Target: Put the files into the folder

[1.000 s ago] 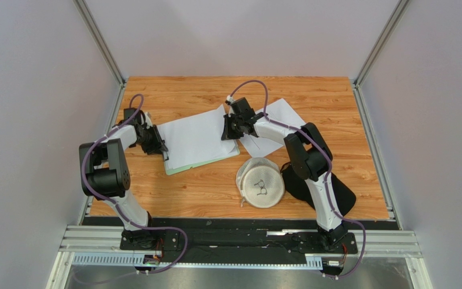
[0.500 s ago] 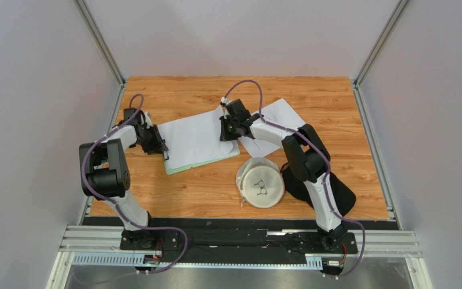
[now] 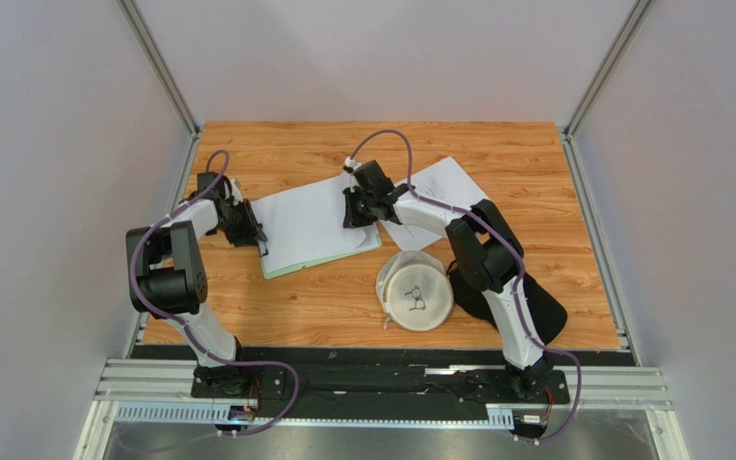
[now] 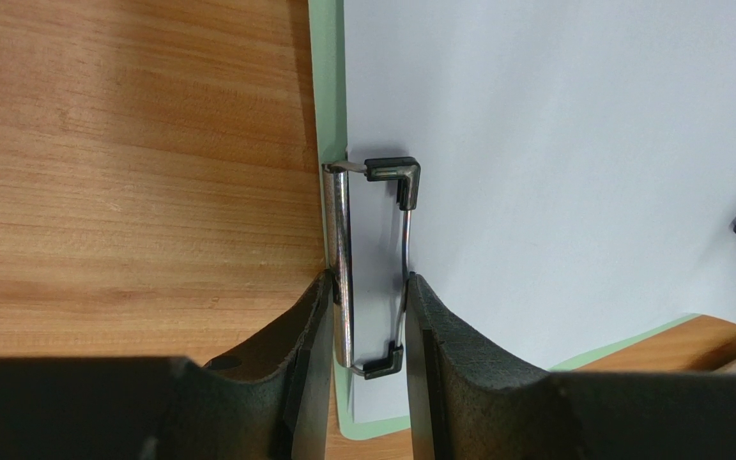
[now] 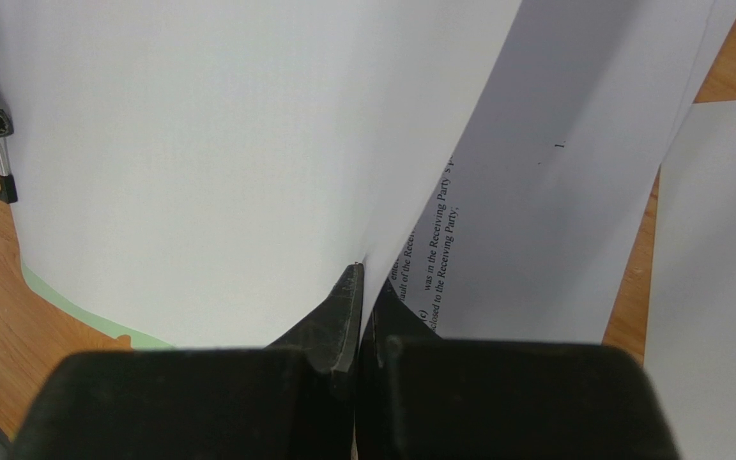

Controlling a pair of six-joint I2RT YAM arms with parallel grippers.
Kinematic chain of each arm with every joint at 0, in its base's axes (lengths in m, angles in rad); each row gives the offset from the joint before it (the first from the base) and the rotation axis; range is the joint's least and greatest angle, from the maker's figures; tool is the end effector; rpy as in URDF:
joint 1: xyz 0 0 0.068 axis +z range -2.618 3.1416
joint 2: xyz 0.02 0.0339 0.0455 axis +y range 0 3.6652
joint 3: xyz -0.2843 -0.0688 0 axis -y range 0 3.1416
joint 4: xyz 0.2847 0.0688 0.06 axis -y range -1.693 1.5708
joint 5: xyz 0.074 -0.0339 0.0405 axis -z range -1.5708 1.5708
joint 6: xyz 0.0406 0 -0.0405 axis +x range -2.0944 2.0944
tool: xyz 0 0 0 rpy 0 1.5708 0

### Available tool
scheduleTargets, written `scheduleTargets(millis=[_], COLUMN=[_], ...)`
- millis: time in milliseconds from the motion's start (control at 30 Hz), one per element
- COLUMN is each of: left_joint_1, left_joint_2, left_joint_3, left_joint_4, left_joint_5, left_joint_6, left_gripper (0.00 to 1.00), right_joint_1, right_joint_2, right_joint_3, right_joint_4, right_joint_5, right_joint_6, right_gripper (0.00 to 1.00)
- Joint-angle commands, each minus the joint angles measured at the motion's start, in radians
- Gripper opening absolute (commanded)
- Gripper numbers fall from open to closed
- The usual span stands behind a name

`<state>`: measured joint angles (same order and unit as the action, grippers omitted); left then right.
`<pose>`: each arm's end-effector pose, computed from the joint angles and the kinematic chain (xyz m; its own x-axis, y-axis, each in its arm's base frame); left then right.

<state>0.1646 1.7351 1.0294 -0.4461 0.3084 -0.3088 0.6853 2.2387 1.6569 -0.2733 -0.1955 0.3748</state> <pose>0.3650 0.0481 0.1521 -0.8481 -0.4344 -0.3033 -0.3066 0.8693 -0.3878 0.4143 0.3489 0.1445 -0.8071 -0.1960 -0.5569 -0.4557 0.8065 0.3766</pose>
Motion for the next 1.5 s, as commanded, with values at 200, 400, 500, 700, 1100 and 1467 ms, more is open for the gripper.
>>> scheduleTargets(millis=[200,400,500,700,1100,1467], left_joint_1=[-0.008,-0.011,-0.011,-0.046,-0.543,-0.743], left_joint_2=[0.041,0.07,0.035,-0.103,0.22,0.765], left_joint_3=[0.11,0.205,0.271,0.328,0.737,1.205], left_joint_4=[-0.115,-0.275,-0.345,-0.401,0.067,0.152], left_joint_5=[-0.041,-0.27,-0.426,-0.42,0.012,-0.006], left_joint_6=[0.037,0.057,0.071,0.005,-0.216,-0.456], left_gripper=[0.04,0.37,0.99,0.99,0.79,0.77], right_joint_1=[-0.018,-0.027,-0.056,-0.216,-0.538,-0.665], right_joint_2=[0.009,-0.008,-0.109,-0.247,-0.212,-0.045], right_joint_3=[0.069,0.128,0.179,0.121,0.09,0.196], right_joint_4=[0.063,-0.042,-0.229,-0.369,-0.38,-0.323], right_joint_5=[-0.165,-0.203,-0.139,0.04,0.254,0.128], right_joint_6=[0.03,0.052,0.013,-0.007,-0.025,-0.313], right_gripper=[0.14,0.63,0.76,0.81,0.79,0.82])
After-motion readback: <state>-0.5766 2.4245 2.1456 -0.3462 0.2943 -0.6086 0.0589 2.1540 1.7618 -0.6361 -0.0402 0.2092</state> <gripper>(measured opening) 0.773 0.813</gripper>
